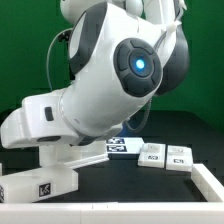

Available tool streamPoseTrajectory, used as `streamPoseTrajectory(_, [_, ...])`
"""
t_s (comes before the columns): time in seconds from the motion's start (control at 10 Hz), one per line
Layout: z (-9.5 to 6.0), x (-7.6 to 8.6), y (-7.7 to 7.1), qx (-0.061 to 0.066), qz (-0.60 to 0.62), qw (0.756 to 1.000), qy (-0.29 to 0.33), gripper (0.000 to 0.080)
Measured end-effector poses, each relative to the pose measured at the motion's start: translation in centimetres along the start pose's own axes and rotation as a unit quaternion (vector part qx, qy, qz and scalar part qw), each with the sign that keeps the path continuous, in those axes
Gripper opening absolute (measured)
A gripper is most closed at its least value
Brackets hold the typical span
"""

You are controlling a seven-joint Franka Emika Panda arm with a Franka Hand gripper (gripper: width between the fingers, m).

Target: Assemble cabinet

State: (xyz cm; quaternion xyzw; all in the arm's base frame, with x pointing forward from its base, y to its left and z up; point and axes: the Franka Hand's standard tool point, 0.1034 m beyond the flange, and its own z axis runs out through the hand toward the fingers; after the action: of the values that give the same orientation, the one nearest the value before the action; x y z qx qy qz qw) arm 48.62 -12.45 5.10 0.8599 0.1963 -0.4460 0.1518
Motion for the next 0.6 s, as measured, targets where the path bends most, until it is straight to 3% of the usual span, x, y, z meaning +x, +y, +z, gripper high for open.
streamPoseTrajectory(0.6, [1.02,0.28,-0.19,0.004,-0.002,1.0,-0.011,0.0797])
